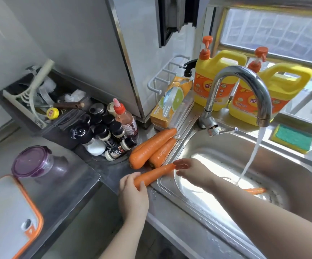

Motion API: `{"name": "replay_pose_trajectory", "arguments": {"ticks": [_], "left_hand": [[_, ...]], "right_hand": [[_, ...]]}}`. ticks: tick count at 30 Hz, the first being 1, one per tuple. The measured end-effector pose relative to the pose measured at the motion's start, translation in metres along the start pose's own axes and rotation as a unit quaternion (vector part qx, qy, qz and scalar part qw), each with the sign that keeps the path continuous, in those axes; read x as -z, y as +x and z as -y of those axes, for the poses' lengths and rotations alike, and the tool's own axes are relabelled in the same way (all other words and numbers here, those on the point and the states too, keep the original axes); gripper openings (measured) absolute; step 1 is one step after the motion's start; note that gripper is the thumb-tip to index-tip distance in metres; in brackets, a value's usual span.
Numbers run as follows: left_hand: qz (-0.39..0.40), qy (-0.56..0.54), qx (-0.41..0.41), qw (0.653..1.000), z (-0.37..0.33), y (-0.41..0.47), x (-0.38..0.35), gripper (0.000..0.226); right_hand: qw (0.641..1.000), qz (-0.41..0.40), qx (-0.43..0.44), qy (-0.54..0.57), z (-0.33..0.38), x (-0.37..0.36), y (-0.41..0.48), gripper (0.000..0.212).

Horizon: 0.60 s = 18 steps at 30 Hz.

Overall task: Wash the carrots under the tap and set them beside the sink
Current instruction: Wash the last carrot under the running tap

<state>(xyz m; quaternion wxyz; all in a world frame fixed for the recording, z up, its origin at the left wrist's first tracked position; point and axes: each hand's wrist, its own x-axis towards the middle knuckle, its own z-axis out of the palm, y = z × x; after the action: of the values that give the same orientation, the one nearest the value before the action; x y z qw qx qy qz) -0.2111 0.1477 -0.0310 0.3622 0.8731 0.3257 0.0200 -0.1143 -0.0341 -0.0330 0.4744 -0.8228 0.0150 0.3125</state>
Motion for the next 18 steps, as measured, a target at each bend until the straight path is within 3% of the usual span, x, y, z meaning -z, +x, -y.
{"name": "replay_pose_trajectory", "arguments": {"ticks": [3, 7, 10, 13, 16, 18], "left_hand": [[0.010, 0.117, -0.061, 0.991, -0.001, -0.014, -0.002, 0.027], [0.033, 0.183, -0.163, 0.969, -0.010, -0.021, -0.009, 0.027], [0.052, 0.172, -0.237, 0.955, -0.025, -0.023, -0.024, 0.027], [0.161, 0.124, -0.286, 0.936, -0.046, -0.033, -0.043, 0.027], [0.308, 0.093, -0.276, 0.906, -0.061, -0.041, -0.069, 0.026], [0.344, 0.114, -0.271, 0.892, -0.063, -0.041, -0.087, 0.024]], "right_hand": [[1.000, 0.017, 0.010, 0.017, -0.005, -0.001, -0.001, 0.041], [0.999, 0.014, -0.015, 0.030, -0.032, 0.016, -0.011, 0.034], [0.995, 0.035, -0.067, -0.068, -0.077, 0.041, -0.024, 0.031], [0.966, 0.063, -0.142, -0.204, -0.136, 0.063, -0.039, 0.034], [0.929, 0.071, -0.204, -0.300, -0.187, 0.074, -0.049, 0.039], [0.914, 0.081, -0.202, -0.343, -0.206, 0.077, -0.044, 0.042]]}}
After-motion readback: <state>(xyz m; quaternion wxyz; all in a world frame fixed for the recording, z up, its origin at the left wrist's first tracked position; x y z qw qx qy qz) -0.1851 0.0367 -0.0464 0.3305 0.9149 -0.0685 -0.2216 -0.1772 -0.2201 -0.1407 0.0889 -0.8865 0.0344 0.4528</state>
